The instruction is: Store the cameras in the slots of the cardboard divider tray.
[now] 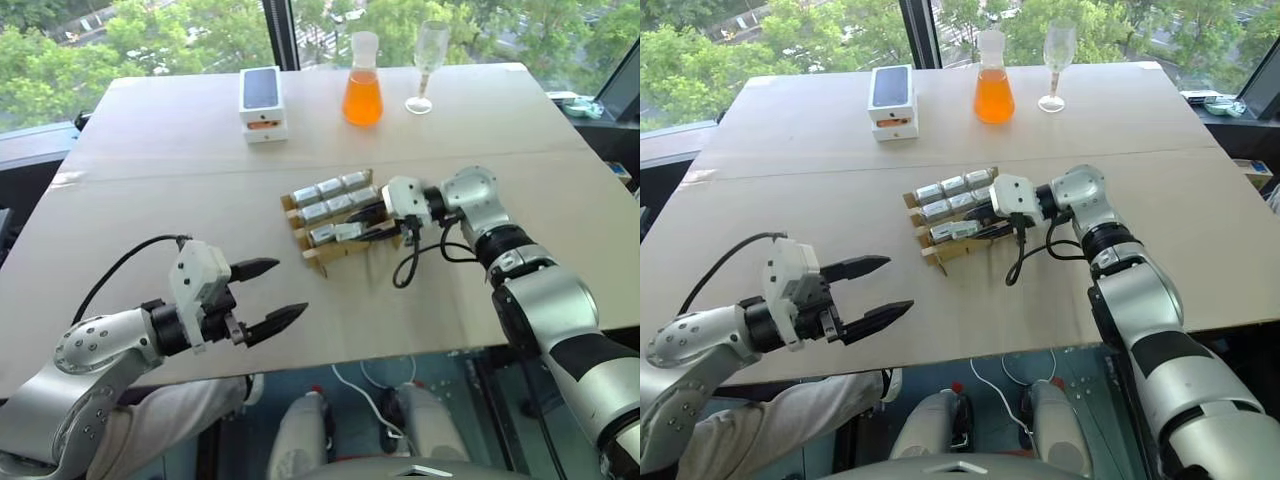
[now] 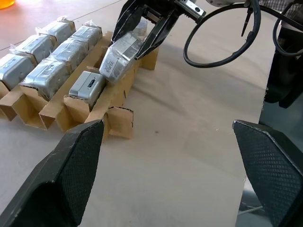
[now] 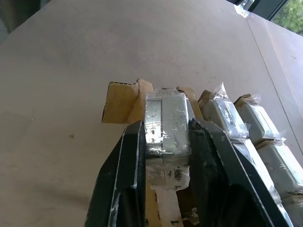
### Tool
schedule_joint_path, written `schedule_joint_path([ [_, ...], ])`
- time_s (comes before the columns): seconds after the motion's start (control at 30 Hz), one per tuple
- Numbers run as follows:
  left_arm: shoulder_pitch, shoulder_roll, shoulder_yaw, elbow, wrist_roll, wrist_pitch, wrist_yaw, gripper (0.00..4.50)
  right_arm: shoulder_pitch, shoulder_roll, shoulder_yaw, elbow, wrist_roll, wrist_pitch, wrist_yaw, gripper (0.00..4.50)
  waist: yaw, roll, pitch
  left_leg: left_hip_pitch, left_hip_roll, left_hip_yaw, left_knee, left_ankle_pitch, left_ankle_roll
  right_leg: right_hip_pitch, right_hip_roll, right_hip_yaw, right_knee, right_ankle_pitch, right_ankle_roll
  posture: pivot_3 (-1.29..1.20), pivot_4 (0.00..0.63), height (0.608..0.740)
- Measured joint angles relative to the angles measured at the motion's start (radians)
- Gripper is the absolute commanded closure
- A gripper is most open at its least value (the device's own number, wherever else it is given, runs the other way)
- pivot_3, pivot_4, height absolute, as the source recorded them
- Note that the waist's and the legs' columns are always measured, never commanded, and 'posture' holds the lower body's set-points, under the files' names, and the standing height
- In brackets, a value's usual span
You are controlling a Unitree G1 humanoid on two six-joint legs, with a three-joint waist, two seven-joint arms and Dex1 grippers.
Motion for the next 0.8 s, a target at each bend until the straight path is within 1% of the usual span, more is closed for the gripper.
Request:
schedule_joint_path([
  [0.13, 0.022, 0.000, 0.014, -0.009, -0.017, 0.002, 0.020, 0.00, -0.026, -0.002, -0.020, 0.020, -0.019, 0.004, -0.004, 3.78, 0.000, 0.000, 0.000, 0.000, 0.000, 0.000, 0.000, 0.000, 0.000, 0.000, 0.000, 0.000, 0.000, 0.000, 0.000, 0.00, 0.150, 0.740],
  [0.27, 0.022, 0.001, 0.020, -0.010, -0.023, 0.003, 0.034, 0.00, -0.043, -0.002, -0.021, 0.031, -0.061, -0.008, -0.055, 3.78, 0.000, 0.000, 0.000, 0.000, 0.000, 0.000, 0.000, 0.000, 0.000, 0.000, 0.000, 0.000, 0.000, 0.000, 0.000, 0.00, 0.150, 0.740],
  [0.57, 0.021, 0.008, 0.024, -0.010, -0.043, 0.008, 0.053, 0.00, -0.046, -0.001, 0.002, 0.035, -0.170, -0.112, -0.154, 3.78, -0.002, 0.000, 0.000, 0.005, 0.000, 0.000, 0.000, 0.000, 0.000, 0.003, 0.000, 0.000, 0.002, 0.000, 0.000, 0.00, 0.150, 0.740],
  [0.8, 0.021, 0.012, 0.025, -0.016, -0.047, 0.008, 0.057, 0.00, -0.052, -0.006, 0.001, 0.042, -0.200, -0.108, -0.188, 3.78, -0.001, 0.000, 0.000, 0.006, 0.000, -0.001, 0.000, 0.000, 0.000, 0.003, 0.000, 0.000, 0.005, 0.001, -0.003, 0.00, 0.150, 0.740],
])
